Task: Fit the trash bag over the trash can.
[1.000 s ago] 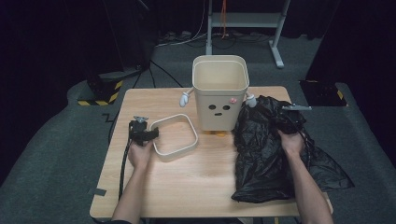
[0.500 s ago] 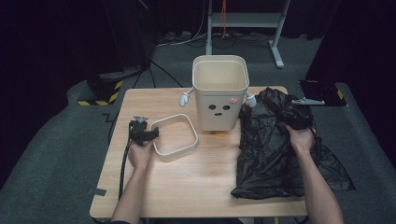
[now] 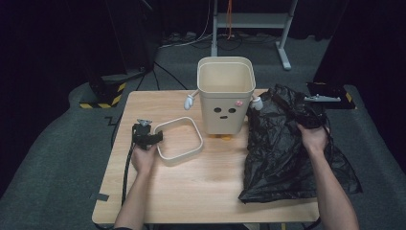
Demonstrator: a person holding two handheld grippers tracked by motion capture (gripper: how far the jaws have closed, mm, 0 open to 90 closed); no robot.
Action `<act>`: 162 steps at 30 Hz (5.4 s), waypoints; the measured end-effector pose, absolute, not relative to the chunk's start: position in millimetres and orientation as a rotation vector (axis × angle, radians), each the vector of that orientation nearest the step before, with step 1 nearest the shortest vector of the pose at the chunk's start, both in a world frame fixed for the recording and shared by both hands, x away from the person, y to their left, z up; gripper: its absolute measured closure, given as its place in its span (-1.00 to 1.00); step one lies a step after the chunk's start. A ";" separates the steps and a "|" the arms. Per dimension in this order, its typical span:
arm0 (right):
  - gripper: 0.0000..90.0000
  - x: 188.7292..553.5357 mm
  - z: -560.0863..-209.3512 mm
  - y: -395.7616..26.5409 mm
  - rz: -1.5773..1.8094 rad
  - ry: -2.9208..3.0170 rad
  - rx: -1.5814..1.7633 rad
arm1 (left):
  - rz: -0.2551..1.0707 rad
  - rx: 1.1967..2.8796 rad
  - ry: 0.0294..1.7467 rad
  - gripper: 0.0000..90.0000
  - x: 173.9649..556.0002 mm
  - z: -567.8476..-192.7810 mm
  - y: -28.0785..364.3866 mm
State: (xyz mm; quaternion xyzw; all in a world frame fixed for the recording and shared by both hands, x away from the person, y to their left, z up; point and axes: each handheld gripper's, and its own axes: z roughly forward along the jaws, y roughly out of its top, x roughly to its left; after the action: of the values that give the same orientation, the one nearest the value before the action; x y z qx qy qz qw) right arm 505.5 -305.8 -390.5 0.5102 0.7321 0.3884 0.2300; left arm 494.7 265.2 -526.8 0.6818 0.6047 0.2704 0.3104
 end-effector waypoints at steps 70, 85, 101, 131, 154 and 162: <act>1.00 461.9 -248.3 -250.8 1.280 2.070 1.036 | 0.670 1.902 1.457 -0.32 490.0 -510.1 252.8; 1.00 464.3 -240.6 -219.7 1.334 2.130 0.948 | 0.512 1.807 1.352 -0.41 489.6 -443.8 249.0; 1.00 467.5 -227.0 -196.3 1.396 2.134 0.871 | 0.464 1.778 1.237 -0.40 491.3 -378.6 235.7; 1.00 492.0 -233.2 -158.8 1.385 2.215 0.849 | 0.468 1.769 1.031 -0.47 505.0 -265.7 187.7; 1.00 492.1 -242.3 -141.1 1.382 2.265 0.806 | 0.447 1.840 0.892 -0.50 520.9 -234.3 119.2; 1.00 496.6 -249.3 -126.6 1.297 2.321 0.789 | 0.421 1.852 0.897 -0.50 530.7 -231.3 102.0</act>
State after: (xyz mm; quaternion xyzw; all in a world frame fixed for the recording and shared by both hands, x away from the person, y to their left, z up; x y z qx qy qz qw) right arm 496.6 -126.6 -249.3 0.2796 0.8228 0.4598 0.1830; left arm 530.7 102.0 -231.3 0.7649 0.3704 0.1739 0.4975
